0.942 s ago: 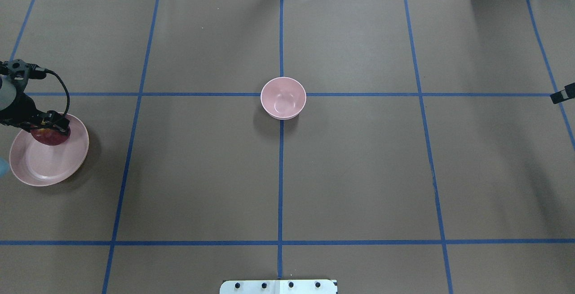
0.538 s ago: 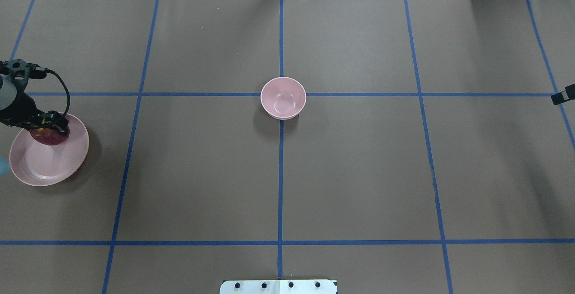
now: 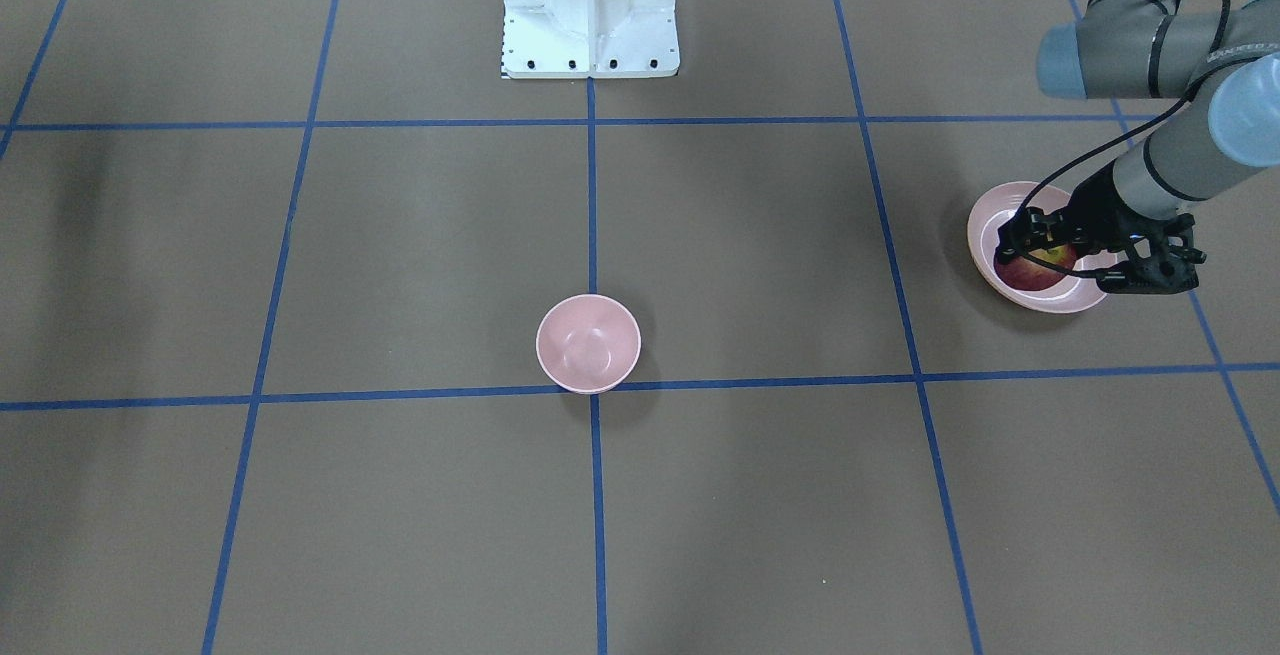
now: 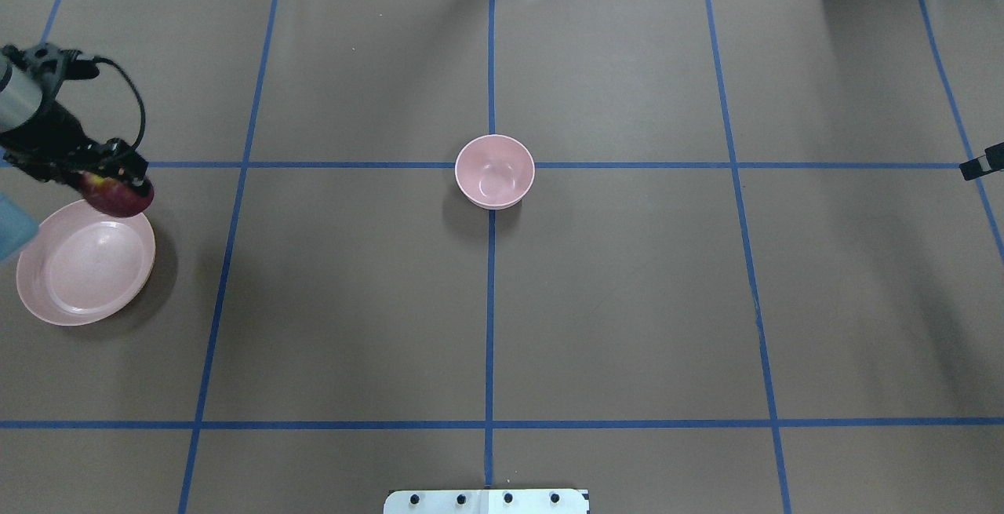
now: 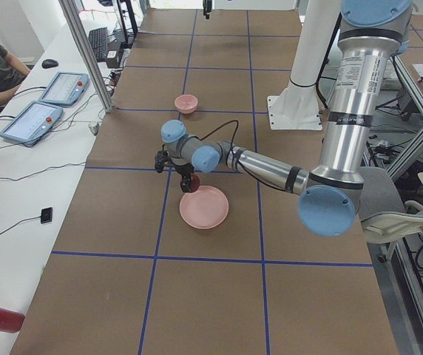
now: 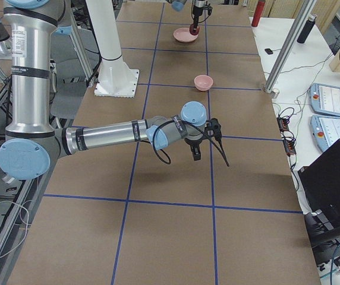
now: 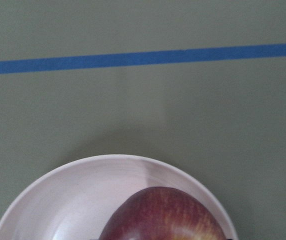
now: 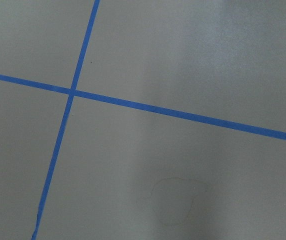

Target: Move apple from plate to bowl

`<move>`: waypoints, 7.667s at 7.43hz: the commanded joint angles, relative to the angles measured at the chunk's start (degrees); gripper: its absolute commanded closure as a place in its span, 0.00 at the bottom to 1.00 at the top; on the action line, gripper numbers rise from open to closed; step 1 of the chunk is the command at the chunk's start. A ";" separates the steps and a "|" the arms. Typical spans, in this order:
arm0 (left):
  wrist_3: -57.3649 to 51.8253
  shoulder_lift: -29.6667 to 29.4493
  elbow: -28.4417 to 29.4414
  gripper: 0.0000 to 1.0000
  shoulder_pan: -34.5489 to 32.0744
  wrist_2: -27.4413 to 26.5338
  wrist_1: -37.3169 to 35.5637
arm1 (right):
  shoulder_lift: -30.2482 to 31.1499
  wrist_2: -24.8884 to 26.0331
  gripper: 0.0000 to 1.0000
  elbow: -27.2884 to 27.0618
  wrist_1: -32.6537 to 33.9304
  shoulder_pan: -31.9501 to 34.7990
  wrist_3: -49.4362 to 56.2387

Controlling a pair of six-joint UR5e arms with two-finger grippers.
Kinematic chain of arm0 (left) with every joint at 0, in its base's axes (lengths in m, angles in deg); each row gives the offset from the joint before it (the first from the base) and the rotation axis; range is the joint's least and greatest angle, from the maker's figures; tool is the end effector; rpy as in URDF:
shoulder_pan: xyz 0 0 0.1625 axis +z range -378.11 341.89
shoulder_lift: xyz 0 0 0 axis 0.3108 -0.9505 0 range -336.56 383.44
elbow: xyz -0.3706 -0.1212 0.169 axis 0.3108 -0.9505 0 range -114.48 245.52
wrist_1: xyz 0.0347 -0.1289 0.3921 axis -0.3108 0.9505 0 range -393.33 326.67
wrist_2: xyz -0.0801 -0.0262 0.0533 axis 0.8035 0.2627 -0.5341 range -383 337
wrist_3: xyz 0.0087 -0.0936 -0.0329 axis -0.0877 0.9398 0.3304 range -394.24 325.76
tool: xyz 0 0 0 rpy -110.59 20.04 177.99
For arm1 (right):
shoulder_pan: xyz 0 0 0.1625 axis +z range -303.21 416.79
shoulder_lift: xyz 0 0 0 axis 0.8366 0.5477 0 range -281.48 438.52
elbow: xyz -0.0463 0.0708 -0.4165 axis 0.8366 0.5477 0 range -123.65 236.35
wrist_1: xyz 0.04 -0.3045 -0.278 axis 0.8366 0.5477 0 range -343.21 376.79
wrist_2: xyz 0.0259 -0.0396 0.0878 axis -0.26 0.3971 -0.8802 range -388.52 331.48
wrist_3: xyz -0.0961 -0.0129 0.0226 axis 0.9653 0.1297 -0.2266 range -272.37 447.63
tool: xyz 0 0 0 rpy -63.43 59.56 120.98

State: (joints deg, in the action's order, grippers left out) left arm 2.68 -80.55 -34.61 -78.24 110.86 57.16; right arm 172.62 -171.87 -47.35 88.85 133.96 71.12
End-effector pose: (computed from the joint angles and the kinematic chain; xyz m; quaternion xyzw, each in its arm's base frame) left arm 0.2336 -0.5360 0.4383 -0.0359 0.4135 0.0237 0.9095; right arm -0.0528 -0.4723 0.5276 0.0953 -0.4757 -0.0790 0.8708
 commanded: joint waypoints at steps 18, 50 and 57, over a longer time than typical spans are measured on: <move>33.91 -47.81 38.08 0.02 25.24 -25.05 5.84 | 0.30 -0.43 0.00 -0.36 -0.07 -0.18 -0.01; -30.41 17.94 -6.13 0.02 -20.72 0.27 0.13 | 5.31 9.32 0.00 -5.90 21.02 2.29 10.54; -32.62 17.50 -3.32 0.02 -20.63 -1.41 0.57 | 5.05 11.34 0.00 -5.55 20.93 2.29 10.80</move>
State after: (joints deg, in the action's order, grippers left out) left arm -30.20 -62.93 -38.14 -98.92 109.36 57.74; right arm 177.93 -160.66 -53.12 109.78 136.24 82.03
